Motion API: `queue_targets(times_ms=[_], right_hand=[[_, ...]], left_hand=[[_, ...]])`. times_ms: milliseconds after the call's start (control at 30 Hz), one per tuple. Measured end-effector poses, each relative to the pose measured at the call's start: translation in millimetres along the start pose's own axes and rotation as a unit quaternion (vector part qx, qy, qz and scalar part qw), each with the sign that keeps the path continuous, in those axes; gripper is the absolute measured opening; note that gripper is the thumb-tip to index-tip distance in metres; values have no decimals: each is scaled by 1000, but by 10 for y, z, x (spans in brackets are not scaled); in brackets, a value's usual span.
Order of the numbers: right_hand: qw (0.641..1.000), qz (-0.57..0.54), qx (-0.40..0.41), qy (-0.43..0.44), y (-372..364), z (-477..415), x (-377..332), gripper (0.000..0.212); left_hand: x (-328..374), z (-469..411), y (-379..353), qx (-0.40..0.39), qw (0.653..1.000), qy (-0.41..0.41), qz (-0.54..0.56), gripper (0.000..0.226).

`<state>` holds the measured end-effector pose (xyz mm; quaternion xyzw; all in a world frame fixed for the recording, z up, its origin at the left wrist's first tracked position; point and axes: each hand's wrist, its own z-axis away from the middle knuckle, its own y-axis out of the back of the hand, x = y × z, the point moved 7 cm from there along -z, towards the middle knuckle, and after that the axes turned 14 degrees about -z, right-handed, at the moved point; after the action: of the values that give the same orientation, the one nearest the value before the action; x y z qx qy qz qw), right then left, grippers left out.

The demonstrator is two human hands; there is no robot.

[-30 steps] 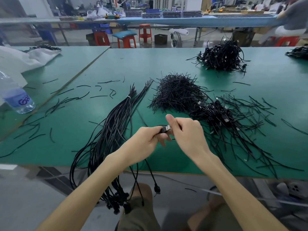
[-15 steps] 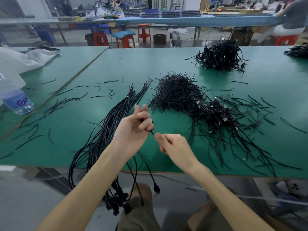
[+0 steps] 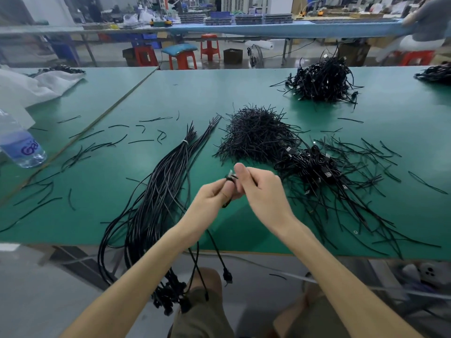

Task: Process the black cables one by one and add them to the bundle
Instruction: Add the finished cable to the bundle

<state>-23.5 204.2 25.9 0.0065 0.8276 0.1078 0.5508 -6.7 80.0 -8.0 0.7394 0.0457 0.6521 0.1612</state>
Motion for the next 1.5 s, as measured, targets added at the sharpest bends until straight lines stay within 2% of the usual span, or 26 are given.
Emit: queue_targets(times_ms=[33, 100, 200, 333, 467, 633, 700, 767, 833, 1000, 1167, 1333, 1400, 1500], right_hand=[[1000, -15, -7, 0, -61, 54, -10, 51], [999, -41, -22, -6, -166, 155, 6, 47], [998, -58, -34, -22, -254, 240, 59, 44], [998, -45, -31, -22, -258, 246, 82, 44], [997, -26, -27, -66, -194, 256, 224, 49], [985, -22, -81, -152, -240, 236, 327, 29], [977, -93, -100, -165, -269, 215, 290, 38], [969, -154, -110, -158, -267, 195, 242, 43], [968, -166, -110, -150, -255, 189, 220, 38], [974, -173, -55, -135, -165, 207, 280, 37], [988, -118, -36, -95, -84, 183, 262, 40], [998, -14, -26, -49, 13, 151, 201, 31], [997, 19, -40, -58, 31, 139, 218, 27], [993, 66, -77, -66, -5, 166, 249, 22]], left_hand=[[-14, -19, -35, -6, 995, 18, 95, 40], [16, -59, -89, -31, 963, 40, 264, 50], [89, -91, -67, -36, 920, 62, 386, 52], [22, -65, -17, 14, 905, 114, 409, 37], [34, -50, 56, 39, 906, 103, 408, 22], [88, -73, 61, 33, 909, 74, 409, 12], [69, -65, 45, 16, 918, 73, 388, 12], [37, -38, 15, -14, 934, 78, 348, 26], [35, -3, -24, -51, 942, 73, 323, 34], [119, 0, -45, -92, 957, 51, 270, 32], [164, -39, 80, -93, 990, 20, 106, 32], [92, -58, 239, -1, 997, 39, -67, 18], [36, -48, 291, 28, 994, 55, -86, 12], [-26, -47, 274, 19, 990, 76, -116, 21]])
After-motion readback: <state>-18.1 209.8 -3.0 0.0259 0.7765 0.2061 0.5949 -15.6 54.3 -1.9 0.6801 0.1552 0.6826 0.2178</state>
